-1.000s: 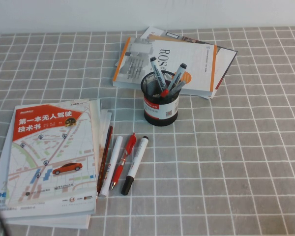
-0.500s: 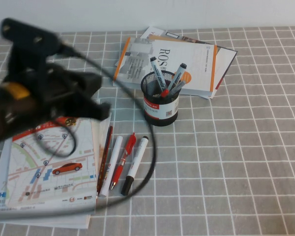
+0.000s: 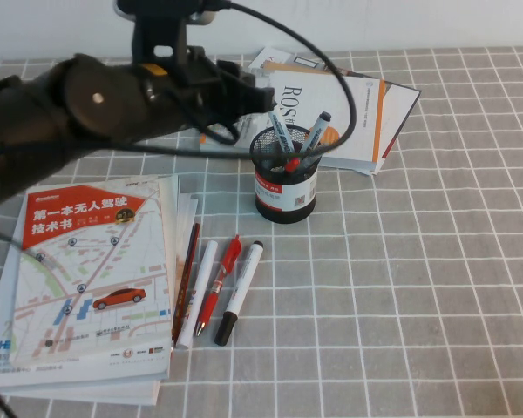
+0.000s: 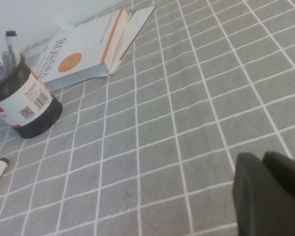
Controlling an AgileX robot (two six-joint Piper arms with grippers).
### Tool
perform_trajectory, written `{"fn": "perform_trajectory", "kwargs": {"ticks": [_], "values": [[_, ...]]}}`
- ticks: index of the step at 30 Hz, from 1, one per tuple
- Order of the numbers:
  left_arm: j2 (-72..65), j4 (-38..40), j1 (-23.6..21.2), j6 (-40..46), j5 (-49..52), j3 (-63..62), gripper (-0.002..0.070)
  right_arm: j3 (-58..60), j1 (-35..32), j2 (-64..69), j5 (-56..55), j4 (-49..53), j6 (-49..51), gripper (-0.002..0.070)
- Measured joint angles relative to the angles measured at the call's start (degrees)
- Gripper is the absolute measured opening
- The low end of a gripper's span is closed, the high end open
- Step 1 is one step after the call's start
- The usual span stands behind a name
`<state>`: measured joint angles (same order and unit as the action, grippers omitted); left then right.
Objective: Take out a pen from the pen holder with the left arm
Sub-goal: 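Take a marker out of the pen holder and lay it on the table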
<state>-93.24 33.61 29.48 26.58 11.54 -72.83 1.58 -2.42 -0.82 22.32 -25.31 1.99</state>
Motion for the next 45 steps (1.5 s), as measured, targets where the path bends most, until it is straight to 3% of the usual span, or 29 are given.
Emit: {"fn": "perform_trajectory", "kwargs": {"ticks": [5, 10, 40, 43, 45], "values": [[-6.3, 5.3, 0.0, 0.0, -0.7, -4.4, 0.0347, 0.0, 0.0, 0.0, 0.0, 0.0, -0.1, -0.0013], [-11.4, 6.2, 0.0, 0.6, -1.6, -6.5, 0.0405, 0.0, 0.0, 0.0, 0.0, 0.0, -0.1, -0.0013], [-25.6, 8.0, 0.0, 0.8, -3.8, -18.2, 0.0401, 0.0, 0.0, 0.0, 0.0, -0.2, -0.1, -0.0013], [-26.1, 9.2, 0.0, 0.8, -3.7, -18.3, 0.0368, 0.0, 0.0, 0.0, 0.0, -0.2, -0.1, -0.0013], [-26.2, 9.5, 0.0, 0.8, -3.7, -18.3, 0.0295, 0.0, 0.0, 0.0, 0.0, -0.2, -0.1, -0.0013]]}}
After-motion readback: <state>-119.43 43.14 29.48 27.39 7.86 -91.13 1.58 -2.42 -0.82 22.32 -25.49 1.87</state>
